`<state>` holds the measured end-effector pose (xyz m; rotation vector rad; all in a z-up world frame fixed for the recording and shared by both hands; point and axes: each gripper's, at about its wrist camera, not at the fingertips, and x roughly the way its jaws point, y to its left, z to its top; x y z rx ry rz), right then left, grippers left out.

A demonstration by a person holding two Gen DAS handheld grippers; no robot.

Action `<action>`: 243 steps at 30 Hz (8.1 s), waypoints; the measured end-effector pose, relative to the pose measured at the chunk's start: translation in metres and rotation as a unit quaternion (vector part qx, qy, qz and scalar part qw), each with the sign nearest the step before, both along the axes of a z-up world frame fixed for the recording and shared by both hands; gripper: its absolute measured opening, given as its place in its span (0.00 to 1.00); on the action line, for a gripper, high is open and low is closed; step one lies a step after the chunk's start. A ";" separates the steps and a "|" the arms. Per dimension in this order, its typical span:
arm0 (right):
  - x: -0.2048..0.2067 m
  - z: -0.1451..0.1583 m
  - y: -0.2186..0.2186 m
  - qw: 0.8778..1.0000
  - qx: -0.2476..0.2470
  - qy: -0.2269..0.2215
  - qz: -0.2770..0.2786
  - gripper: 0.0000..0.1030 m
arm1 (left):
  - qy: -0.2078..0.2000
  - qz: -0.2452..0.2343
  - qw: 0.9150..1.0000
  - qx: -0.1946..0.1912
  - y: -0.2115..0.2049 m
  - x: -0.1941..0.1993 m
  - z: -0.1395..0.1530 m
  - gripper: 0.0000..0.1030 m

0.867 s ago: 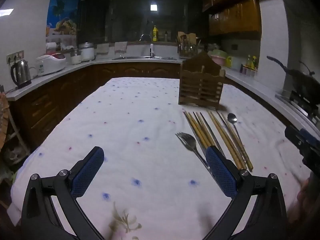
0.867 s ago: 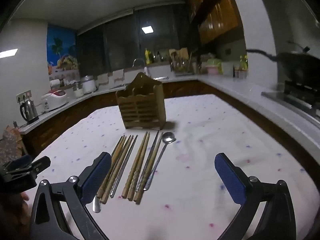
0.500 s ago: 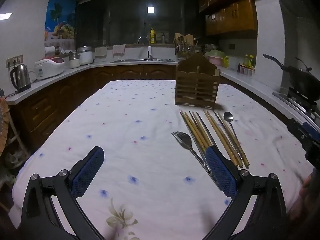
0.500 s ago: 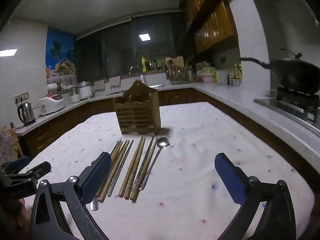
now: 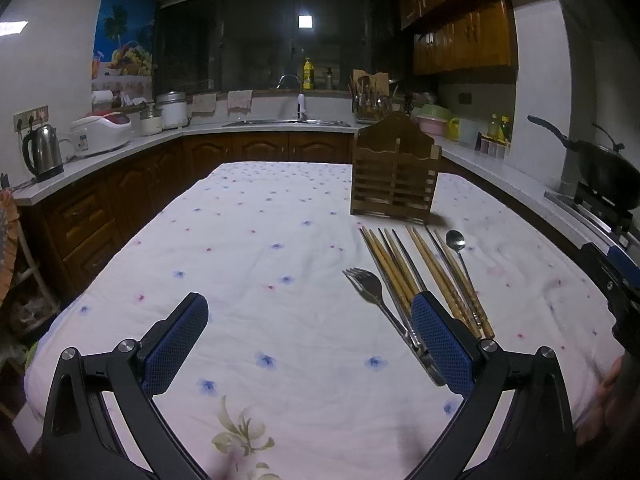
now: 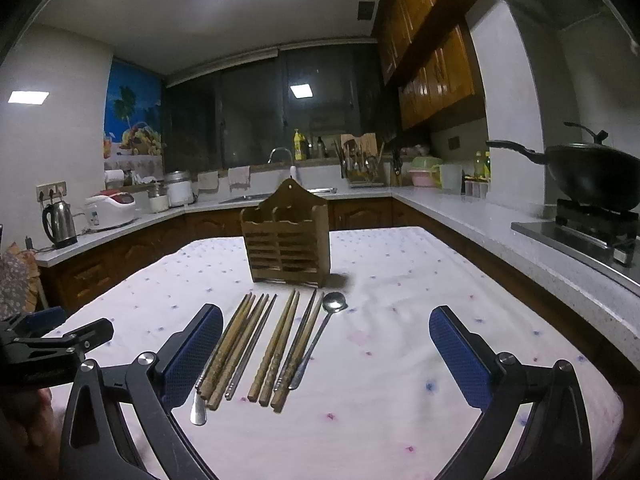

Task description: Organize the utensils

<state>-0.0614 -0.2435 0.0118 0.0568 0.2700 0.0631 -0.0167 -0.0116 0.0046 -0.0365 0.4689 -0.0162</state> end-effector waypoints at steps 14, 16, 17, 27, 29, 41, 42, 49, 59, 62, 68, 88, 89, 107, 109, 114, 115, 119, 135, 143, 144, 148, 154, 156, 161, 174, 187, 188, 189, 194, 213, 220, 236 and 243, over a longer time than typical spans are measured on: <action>-0.004 0.002 0.007 1.000 0.007 0.002 0.021 1.00 | -0.001 0.001 1.000 -0.004 0.002 0.000 0.001 1.00; -0.005 0.002 0.008 1.000 0.009 0.002 0.025 1.00 | -0.001 0.001 1.000 -0.004 0.003 0.000 0.001 1.00; -0.005 0.002 0.008 1.000 0.008 0.002 0.025 1.00 | -0.001 0.001 1.000 -0.004 0.002 0.000 0.001 1.00; -0.002 -0.001 0.009 0.999 0.015 0.008 0.035 1.00 | -0.001 0.001 1.000 -0.005 0.003 0.000 0.001 1.00; -0.002 -0.001 0.009 0.999 0.016 0.010 0.037 1.00 | -0.001 0.001 1.000 -0.005 0.002 0.000 0.001 1.00; -0.001 -0.003 0.011 0.998 0.024 0.020 0.047 1.00 | 0.000 0.000 1.000 -0.006 0.001 0.001 0.003 1.00; -0.001 -0.003 0.011 0.998 0.024 0.021 0.046 1.00 | 0.000 0.000 1.000 -0.007 0.001 0.000 0.003 1.00; 0.000 -0.003 0.012 0.998 0.027 0.023 0.049 1.00 | 0.002 -0.001 1.000 -0.009 -0.001 0.002 0.004 1.00; 0.004 -0.005 0.013 0.997 0.036 0.036 0.059 1.00 | 0.035 -0.001 0.999 -0.026 0.003 0.015 -0.001 1.00; 0.012 -0.005 0.010 0.996 0.043 0.051 0.065 1.00 | 0.060 -0.007 0.997 -0.037 0.007 0.029 -0.003 1.00; 0.042 -0.009 0.001 0.984 0.087 0.121 0.102 1.00 | 0.119 -0.051 0.989 -0.073 0.002 0.062 -0.008 0.99; 0.186 -0.058 -0.034 0.927 0.183 0.305 0.122 0.67 | 0.280 -0.147 0.935 -0.159 -0.015 0.146 -0.050 0.47; 0.191 -0.061 -0.034 0.926 0.181 0.310 0.122 0.66 | 0.286 -0.152 0.931 -0.167 -0.015 0.149 -0.052 0.45; 0.262 -0.105 -0.035 0.897 0.171 0.381 0.147 0.05 | 0.316 -0.147 0.909 -0.230 -0.002 0.187 -0.062 0.08; 0.260 -0.101 -0.035 0.899 0.172 0.375 0.148 0.03 | 0.310 -0.149 0.910 -0.232 -0.001 0.185 -0.058 0.08; 0.238 -0.071 -0.040 0.915 0.164 0.339 0.147 0.03 | 0.286 -0.155 0.915 -0.239 0.006 0.178 -0.039 0.06; 0.233 -0.064 -0.041 0.919 0.161 0.331 0.144 0.04 | 0.281 -0.156 0.916 -0.239 0.006 0.177 -0.035 0.06; 0.215 -0.033 -0.045 0.935 0.151 0.294 0.132 0.04 | 0.258 -0.161 0.922 -0.241 0.013 0.170 -0.015 0.04; 0.189 0.058 -0.029 0.986 0.051 0.141 0.075 0.03 | 0.181 -0.150 0.941 -0.243 0.031 0.176 0.044 0.02; 0.217 0.062 -0.026 0.989 0.060 0.122 0.061 0.03 | 0.148 -0.155 0.947 -0.239 0.027 0.211 0.078 0.02; 0.219 0.064 -0.026 0.989 0.061 0.119 0.060 0.03 | 0.139 -0.156 0.948 -0.239 0.026 0.219 0.085 0.02; 0.235 0.074 -0.023 0.993 0.058 0.091 0.048 0.03 | 0.113 -0.157 0.953 -0.232 0.023 0.246 0.111 0.02; 0.266 0.096 -0.020 0.997 0.062 0.036 0.016 0.03 | 0.078 -0.158 0.956 -0.237 0.019 0.294 0.141 0.02; 0.276 0.104 -0.014 0.999 0.050 0.014 0.004 0.03 | 0.065 -0.155 0.957 -0.237 0.016 0.313 0.146 0.02; 0.302 0.101 0.003 1.000 0.009 -0.015 -0.013 0.03 | 0.043 -0.148 0.959 -0.237 0.004 0.345 0.144 0.02; 0.319 0.028 0.026 0.999 -0.018 0.033 0.031 0.03 | 0.095 -0.132 0.961 -0.223 -0.009 0.374 0.063 0.03; 0.323 0.009 0.019 0.995 -0.006 0.086 0.055 0.03 | 0.110 -0.134 0.962 -0.212 -0.015 0.371 0.051 0.03; 0.323 0.010 0.019 0.995 -0.005 0.087 0.055 0.03 | 0.110 -0.133 0.962 -0.212 -0.015 0.371 0.052 0.03; 0.324 0.010 0.019 0.995 -0.003 0.088 0.056 0.03 | 0.111 -0.133 0.962 -0.211 -0.015 0.371 0.052 0.03; 0.327 0.010 0.015 0.994 0.007 0.096 0.058 0.04 | 0.112 -0.131 0.961 -0.217 -0.013 0.369 0.054 0.03; 0.255 0.046 -0.038 0.979 0.171 0.092 0.057 0.99 | 0.068 -0.073 0.975 -0.198 0.029 0.256 0.073 0.80; 0.206 0.039 -0.050 0.973 0.200 0.107 0.051 0.99 | 0.086 -0.058 0.978 -0.181 0.033 0.213 0.057 0.80; 0.132 0.002 -0.045 0.963 0.204 0.171 0.045 0.99 | 0.140 -0.048 0.976 -0.161 0.035 0.156 0.015 0.80; 0.123 -0.011 -0.038 0.960 0.197 0.192 0.044 0.99 | 0.155 -0.045 0.976 -0.146 0.033 0.151 0.008 0.80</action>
